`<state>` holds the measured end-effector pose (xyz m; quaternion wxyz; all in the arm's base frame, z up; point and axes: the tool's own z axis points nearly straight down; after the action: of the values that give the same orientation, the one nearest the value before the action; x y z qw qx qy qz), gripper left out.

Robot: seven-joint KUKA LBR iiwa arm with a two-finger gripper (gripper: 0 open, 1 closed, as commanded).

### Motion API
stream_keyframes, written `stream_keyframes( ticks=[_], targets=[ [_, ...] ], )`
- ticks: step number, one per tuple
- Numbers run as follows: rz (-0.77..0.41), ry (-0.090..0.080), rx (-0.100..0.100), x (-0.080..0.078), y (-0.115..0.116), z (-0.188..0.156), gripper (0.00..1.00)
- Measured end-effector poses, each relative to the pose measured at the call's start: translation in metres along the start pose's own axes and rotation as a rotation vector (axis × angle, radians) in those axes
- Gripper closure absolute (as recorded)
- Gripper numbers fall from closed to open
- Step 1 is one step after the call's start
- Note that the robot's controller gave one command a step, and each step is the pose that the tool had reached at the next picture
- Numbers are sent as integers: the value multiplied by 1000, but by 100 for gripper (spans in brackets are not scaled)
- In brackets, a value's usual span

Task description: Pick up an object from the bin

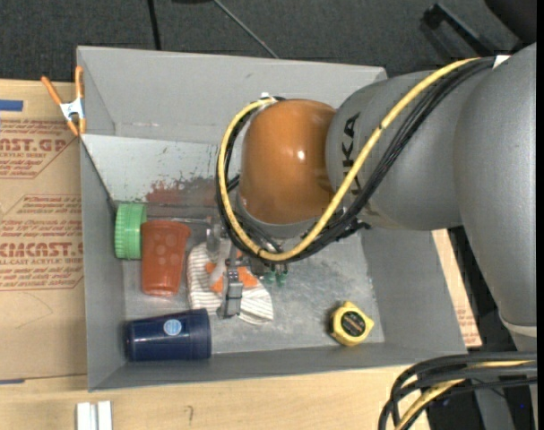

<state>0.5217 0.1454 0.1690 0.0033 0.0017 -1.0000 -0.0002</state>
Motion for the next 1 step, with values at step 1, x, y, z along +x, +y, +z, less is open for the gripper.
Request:
stream_keyframes(
  ticks=[1],
  targets=[
    [2,-7,-1,-2,-1,-5,0]
  ],
)
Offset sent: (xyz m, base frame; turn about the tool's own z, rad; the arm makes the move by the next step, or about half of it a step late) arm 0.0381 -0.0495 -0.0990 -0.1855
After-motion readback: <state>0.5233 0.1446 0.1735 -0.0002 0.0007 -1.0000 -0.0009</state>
